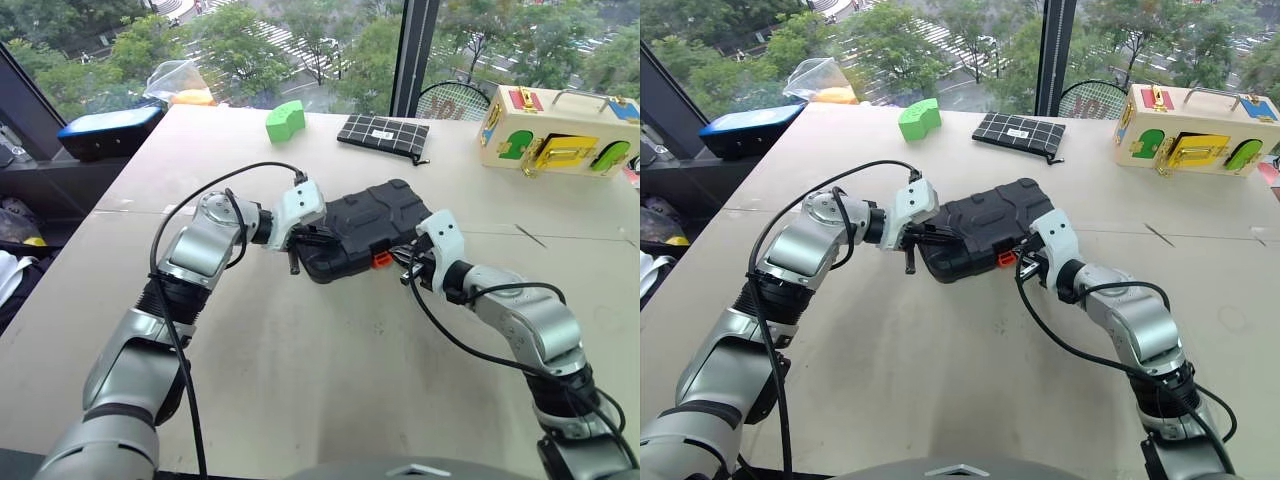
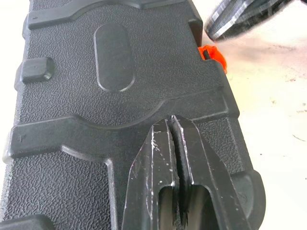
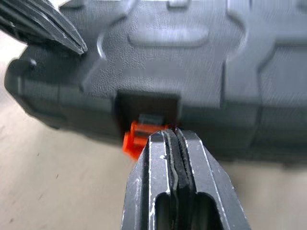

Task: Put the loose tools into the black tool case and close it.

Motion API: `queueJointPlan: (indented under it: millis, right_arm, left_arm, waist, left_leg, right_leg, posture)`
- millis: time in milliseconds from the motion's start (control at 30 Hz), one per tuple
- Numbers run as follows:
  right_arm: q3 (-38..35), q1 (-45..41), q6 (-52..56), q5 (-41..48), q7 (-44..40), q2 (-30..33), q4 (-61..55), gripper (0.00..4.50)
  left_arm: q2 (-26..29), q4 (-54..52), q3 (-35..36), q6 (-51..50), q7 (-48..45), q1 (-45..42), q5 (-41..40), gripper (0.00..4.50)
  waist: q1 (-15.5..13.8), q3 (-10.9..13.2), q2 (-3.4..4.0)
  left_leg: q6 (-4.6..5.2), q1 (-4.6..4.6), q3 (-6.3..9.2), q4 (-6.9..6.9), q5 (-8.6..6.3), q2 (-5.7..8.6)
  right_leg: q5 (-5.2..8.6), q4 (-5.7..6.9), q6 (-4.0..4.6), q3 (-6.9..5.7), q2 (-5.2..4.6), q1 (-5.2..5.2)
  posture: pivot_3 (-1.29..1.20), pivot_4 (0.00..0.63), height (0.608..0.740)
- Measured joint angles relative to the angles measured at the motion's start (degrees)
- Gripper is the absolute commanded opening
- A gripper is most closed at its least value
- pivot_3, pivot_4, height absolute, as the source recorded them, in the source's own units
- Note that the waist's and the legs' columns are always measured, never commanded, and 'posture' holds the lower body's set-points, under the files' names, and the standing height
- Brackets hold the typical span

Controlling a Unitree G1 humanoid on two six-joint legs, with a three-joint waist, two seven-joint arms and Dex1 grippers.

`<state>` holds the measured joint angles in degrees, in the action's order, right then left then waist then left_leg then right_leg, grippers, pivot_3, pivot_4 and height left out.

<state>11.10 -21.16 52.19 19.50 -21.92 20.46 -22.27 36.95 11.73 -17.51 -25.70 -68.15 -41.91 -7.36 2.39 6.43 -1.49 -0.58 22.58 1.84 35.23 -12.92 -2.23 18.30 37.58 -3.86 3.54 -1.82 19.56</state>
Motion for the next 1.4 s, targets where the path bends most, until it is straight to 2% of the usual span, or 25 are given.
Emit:
queueJointPlan:
  millis: [100, 333, 667, 733, 800, 867, 1067, 1400]
  right_arm:
    - [2.07, -3.47, 0.45, -1.44, -0.21, 0.24, 0.05, 0.00]
    - [10.74, -8.83, 7.52, -3.23, -5.46, 8.01, 0.42, 0.00]
    - [11.38, -7.28, 9.29, -3.57, -8.66, 11.89, 1.72, 0.00]
    - [9.70, -6.75, 8.68, -3.04, -8.56, 10.47, 1.84, 0.00]
    - [3.81, -5.52, 8.38, 0.24, -8.43, 6.12, 0.05, 0.00]
    - [1.39, -4.89, 8.42, 2.03, -8.74, 5.67, -2.42, 0.00]
    - [0.86, 1.23, 6.92, 0.94, -6.97, 5.14, -1.23, 0.00]
    - [1.11, 3.70, -0.21, -1.19, -2.40, -3.01, 4.25, 0.00]
  left_arm:
    - [-0.02, -0.54, -0.02, 0.00, 0.03, 0.24, 0.11, 0.07]
    - [-0.03, -2.05, 0.03, -0.03, 0.53, 1.06, 0.54, 0.07]
    - [-0.02, -2.58, 0.31, -0.03, 0.95, 1.58, 0.54, 0.07]
    - [-0.03, -2.58, 0.55, -0.03, 0.96, 1.72, 0.54, 0.07]
    - [-0.14, -2.64, 0.70, -0.03, 0.96, 1.84, 0.52, 0.07]
    - [-0.38, -2.69, 0.72, -0.02, 1.03, 1.95, 0.50, 0.07]
    - [-0.39, -2.71, 1.20, 0.00, 1.17, 2.36, 0.50, 0.07]
    - [-0.35, -2.93, 1.23, 0.93, 1.35, 2.84, 0.52, 0.07]
  waist:
    - [-0.04, 0.00, 0.00]
    - [-0.21, -0.06, -0.03]
    - [-0.22, -0.07, -0.04]
    - [-0.17, -0.04, 0.01]
    - [-0.21, -0.03, 0.02]
    - [-0.30, -0.06, -0.03]
    - [-0.17, -0.08, -0.05]
    - [-0.19, -0.09, -0.06]
  left_leg:
    - [0.00, 0.00, -0.01, 0.00, 0.00, 0.00]
    - [0.00, 0.00, 0.03, -0.02, 0.00, 0.00]
    - [0.00, 0.03, 0.02, -0.02, 0.00, 0.00]
    - [0.00, 0.04, 0.03, -0.04, 0.00, 0.00]
    - [0.00, 0.06, 0.04, -0.05, 0.00, -0.01]
    - [0.00, 0.07, 0.05, -0.05, 0.00, -0.01]
    - [0.00, 0.05, -0.01, -0.07, -0.01, -0.01]
    - [0.00, 0.04, -0.01, -0.09, -0.01, -0.01]
  right_leg:
    - [0.00, 0.00, 0.00, 0.02, 0.01, 0.01]
    - [0.03, -0.02, 0.05, -0.02, -0.01, 0.01]
    - [0.04, -0.13, 0.06, -0.04, -0.02, 0.00]
    - [0.04, -0.12, 0.06, -0.02, 0.01, 0.00]
    - [0.04, -0.11, 0.06, -0.04, 0.03, 0.00]
    - [0.04, -0.13, 0.06, -0.04, 0.01, -0.01]
    - [0.05, -0.17, 0.06, 0.00, 0.01, -0.01]
    - [0.05, -0.19, 0.06, 0.00, 0.02, 0.01]
  posture:
    - [0.00, 0.150, 0.740]
    - [0.00, 0.150, 0.740]
    - [0.00, 0.150, 0.740]
    - [0.00, 0.150, 0.740]
    - [0.00, 0.150, 0.740]
    - [0.00, 0.150, 0.740]
    - [0.00, 0.150, 0.740]
    - [0.00, 0.150, 0.740]
